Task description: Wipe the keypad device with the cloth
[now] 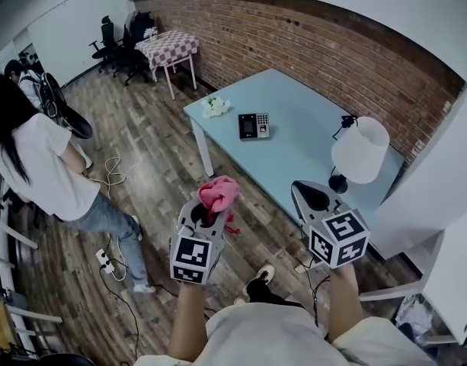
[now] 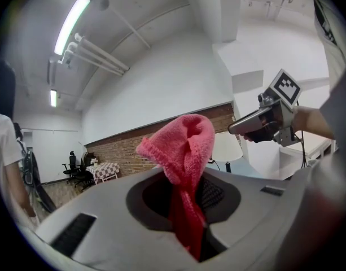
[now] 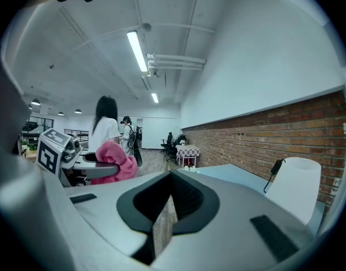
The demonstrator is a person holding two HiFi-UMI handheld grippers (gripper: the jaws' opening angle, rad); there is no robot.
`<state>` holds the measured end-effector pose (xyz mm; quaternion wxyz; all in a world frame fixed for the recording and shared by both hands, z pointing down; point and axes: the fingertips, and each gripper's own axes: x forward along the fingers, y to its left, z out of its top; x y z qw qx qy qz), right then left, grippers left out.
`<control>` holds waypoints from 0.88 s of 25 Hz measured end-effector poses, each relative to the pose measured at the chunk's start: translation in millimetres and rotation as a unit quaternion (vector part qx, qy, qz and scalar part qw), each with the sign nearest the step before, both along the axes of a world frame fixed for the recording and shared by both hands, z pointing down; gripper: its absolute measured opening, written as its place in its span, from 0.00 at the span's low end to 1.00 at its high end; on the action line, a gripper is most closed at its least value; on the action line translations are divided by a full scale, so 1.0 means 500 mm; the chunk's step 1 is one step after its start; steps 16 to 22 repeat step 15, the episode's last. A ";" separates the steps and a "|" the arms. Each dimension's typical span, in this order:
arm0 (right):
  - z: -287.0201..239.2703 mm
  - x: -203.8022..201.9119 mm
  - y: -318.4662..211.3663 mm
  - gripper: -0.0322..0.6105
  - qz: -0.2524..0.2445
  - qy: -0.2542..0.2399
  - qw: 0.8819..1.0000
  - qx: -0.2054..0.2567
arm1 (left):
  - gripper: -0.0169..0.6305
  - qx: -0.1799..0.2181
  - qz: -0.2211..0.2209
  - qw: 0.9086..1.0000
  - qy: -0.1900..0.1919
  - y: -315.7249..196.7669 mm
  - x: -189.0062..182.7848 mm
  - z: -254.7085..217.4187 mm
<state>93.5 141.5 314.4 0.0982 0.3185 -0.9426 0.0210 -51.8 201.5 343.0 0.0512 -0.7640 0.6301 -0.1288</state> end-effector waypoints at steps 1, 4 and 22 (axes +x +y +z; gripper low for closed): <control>0.000 0.002 0.004 0.06 0.000 0.000 1.000 0.000 | 0.19 0.000 0.000 1.000 0.000 0.004 0.002 0.000; 0.002 -0.001 0.017 0.06 -0.001 0.002 1.000 0.001 | 0.19 0.002 0.007 1.000 0.000 0.016 0.009 0.000; 0.014 -0.017 0.041 0.06 -0.001 0.012 1.000 -0.004 | 0.19 0.000 0.033 0.999 -0.002 0.035 0.023 0.003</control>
